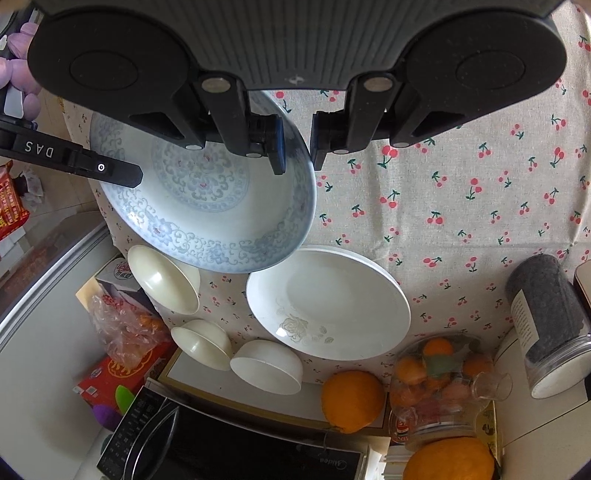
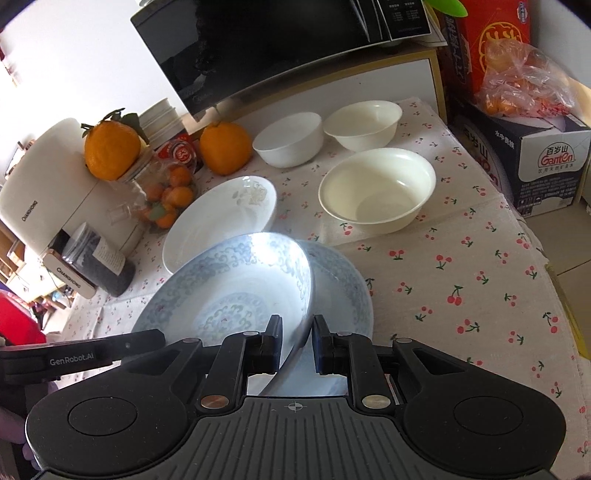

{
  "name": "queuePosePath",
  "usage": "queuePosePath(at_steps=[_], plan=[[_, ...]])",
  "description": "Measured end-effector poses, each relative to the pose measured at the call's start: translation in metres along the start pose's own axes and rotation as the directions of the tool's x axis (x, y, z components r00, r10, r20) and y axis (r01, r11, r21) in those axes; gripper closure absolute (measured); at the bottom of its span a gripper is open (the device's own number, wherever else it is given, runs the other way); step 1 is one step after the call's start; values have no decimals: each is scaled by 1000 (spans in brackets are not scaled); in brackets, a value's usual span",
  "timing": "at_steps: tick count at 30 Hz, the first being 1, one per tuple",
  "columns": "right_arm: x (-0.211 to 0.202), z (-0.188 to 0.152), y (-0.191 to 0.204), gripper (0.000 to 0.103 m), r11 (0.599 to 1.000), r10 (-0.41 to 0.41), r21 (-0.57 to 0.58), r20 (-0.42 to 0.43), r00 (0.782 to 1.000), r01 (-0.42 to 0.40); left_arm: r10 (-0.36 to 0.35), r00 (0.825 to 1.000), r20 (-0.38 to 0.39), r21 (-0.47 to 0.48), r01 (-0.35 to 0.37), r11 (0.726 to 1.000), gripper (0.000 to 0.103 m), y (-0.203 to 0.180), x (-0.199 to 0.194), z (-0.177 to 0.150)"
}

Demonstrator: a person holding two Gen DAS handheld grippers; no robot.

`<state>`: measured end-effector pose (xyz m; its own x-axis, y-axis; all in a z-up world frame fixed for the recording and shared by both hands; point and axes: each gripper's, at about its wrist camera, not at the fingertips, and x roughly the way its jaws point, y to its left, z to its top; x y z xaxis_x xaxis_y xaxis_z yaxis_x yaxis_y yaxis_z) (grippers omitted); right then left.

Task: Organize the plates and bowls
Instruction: 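Lower the plate onto the other blue plate and open both tools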

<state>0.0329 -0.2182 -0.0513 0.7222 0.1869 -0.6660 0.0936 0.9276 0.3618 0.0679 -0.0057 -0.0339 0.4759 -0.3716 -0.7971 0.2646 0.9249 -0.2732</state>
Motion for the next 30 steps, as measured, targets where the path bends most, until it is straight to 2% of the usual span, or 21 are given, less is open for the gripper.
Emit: queuePosePath(at_steps=[15, 30], plan=[[10, 0, -14, 86, 995, -96, 11, -3, 995, 96, 61, 998, 8, 60, -62, 996, 91, -27, 15, -1], [16, 1, -9, 85, 986, -163, -39, 8, 987, 163, 82, 997, -9, 50, -82, 995, 90, -32, 22, -2]])
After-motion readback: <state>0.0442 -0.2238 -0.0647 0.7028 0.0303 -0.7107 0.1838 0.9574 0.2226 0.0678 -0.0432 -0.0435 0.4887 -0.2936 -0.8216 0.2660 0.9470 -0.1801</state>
